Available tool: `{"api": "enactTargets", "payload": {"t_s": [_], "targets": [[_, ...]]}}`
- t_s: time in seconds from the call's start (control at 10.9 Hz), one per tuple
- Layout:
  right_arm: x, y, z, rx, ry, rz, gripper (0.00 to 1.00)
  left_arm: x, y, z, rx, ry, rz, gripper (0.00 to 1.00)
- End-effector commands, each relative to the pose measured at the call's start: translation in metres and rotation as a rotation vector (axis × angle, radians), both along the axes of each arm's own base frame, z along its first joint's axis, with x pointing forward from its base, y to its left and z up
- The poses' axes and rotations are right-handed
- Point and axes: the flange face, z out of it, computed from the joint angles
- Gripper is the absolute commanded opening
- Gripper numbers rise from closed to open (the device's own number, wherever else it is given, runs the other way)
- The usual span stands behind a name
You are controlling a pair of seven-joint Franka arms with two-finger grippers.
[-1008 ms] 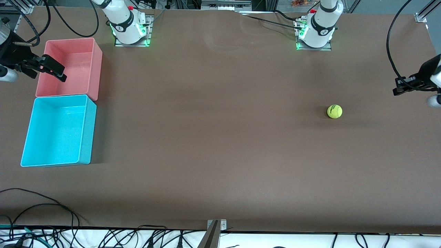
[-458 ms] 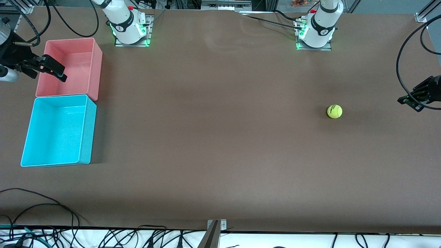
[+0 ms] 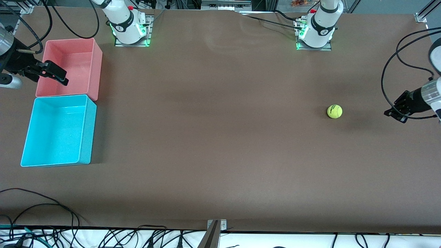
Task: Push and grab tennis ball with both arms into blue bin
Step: 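Move the left gripper down beside the tennis ball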
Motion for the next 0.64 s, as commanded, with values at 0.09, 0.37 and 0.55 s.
{"api": "enactTargets", "payload": {"t_s": [0.09, 0.37, 0.55], "targets": [[0.005, -0.008, 0.018, -0.020, -0.022, 0.000, 1.00, -0.038, -0.002, -0.070, -0.001, -0.023, 0.123, 0.00], [0.007, -0.004, 0.019, -0.023, -0.027, 0.000, 1.00, -0.045, 0.008, -0.115, -0.004, 0.041, 0.214, 0.00], [0.006, -0.007, 0.022, -0.021, -0.032, -0.003, 1.00, -0.047, 0.012, -0.135, 0.013, 0.024, 0.226, 0.00]]}}
